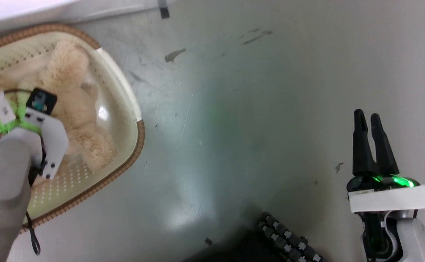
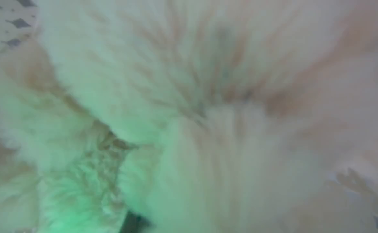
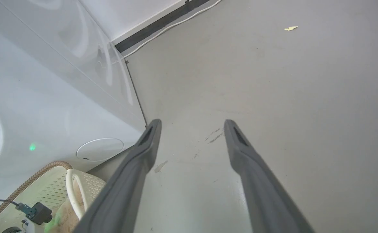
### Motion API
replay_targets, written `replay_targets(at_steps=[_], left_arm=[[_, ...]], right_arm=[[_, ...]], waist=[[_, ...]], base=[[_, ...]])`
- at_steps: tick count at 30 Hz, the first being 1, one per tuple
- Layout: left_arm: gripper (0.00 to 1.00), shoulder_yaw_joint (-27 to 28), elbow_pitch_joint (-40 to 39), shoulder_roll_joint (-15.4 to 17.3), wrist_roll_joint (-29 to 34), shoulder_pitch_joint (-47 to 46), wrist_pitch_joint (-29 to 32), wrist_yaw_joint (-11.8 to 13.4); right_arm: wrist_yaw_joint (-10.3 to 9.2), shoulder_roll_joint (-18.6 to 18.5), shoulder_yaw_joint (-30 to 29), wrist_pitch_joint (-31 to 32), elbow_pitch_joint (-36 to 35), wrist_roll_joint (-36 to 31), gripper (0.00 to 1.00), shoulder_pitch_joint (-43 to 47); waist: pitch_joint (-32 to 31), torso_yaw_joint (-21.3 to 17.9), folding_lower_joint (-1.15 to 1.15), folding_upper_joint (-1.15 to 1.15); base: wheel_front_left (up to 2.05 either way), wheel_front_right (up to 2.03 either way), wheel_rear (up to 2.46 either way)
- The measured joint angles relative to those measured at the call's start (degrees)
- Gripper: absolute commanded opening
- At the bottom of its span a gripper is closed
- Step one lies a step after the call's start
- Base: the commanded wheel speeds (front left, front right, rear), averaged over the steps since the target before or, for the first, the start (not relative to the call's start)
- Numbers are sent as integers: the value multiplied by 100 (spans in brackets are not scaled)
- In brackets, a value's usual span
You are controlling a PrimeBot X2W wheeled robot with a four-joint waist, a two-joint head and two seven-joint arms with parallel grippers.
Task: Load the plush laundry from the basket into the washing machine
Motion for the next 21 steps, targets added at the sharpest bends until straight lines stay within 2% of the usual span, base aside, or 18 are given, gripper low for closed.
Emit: replay_targets(at_steps=[3, 7, 14, 21], left_arm=[[0, 64, 65, -105, -129, 248, -301, 136], [0, 73, 138, -274, -198, 368, -505, 152], [0, 43, 449, -702, -341, 822, -1423, 330], [0, 134, 630, -1090, -576, 1274, -2412, 350]], right_arm=[[0, 0, -75, 0, 59, -138, 100, -20], [-1, -1, -186, -1, 77, -299, 100, 15], [-1, 0, -523, -1, 132, -775, 100, 330], [-1, 0, -705, -1, 125, -1035, 100, 597]], waist=[[-294, -38, 1, 0], [-577, 11, 0, 0], [-1462, 245, 0, 0], [-2265, 487, 0, 0]], base=[[0, 0, 0], [0, 0, 0], [0, 0, 0], [0, 0, 0]])
